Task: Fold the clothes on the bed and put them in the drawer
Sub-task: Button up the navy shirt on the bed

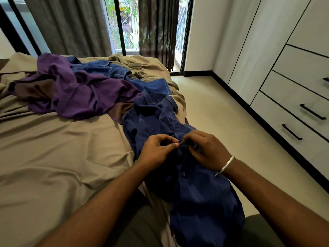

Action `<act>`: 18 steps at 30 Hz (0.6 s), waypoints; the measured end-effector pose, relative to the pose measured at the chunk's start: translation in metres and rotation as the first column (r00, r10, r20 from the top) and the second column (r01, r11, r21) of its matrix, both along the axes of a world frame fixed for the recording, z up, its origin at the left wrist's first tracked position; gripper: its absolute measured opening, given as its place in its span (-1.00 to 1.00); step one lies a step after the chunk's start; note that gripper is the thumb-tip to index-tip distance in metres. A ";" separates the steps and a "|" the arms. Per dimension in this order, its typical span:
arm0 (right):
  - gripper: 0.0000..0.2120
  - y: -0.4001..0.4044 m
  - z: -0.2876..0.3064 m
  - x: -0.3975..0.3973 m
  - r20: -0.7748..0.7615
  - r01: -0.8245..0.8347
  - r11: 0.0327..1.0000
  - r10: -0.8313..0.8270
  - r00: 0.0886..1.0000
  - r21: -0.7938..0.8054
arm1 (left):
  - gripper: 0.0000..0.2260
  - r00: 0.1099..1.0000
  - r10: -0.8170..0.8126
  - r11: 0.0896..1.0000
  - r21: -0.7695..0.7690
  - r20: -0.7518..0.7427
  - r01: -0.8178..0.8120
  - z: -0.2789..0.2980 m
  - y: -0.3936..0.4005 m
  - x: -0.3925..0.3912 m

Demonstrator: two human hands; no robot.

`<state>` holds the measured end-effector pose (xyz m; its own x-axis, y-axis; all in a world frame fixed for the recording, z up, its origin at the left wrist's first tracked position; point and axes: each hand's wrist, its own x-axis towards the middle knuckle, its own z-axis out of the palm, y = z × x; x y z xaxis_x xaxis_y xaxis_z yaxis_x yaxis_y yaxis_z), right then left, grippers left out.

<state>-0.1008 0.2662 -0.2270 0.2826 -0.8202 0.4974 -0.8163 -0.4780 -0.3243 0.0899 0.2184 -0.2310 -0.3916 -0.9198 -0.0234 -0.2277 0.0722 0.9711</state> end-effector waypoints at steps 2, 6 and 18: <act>-0.76 -0.001 -0.001 0.000 -0.042 0.023 0.999 -0.024 0.999 -0.026 | -0.97 1.000 0.002 1.000 -0.011 0.003 -0.002 -0.002 -0.001 -0.001; -0.77 -0.002 -0.002 0.001 -0.069 -0.017 0.999 0.015 0.998 -0.031 | -0.96 1.000 -0.002 1.000 -0.013 0.019 0.002 -0.004 -0.001 0.000; -0.77 0.003 0.002 0.002 0.123 -0.046 0.999 0.047 0.991 -0.014 | -0.97 0.997 -0.045 0.990 0.134 -0.061 0.053 0.007 0.004 0.000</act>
<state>-0.0984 0.2692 -0.2249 0.2560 -0.8019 0.5398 -0.7471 -0.5185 -0.4159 0.0900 0.2223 -0.2245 -0.4401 -0.8896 -0.1223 -0.1705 -0.0509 0.9840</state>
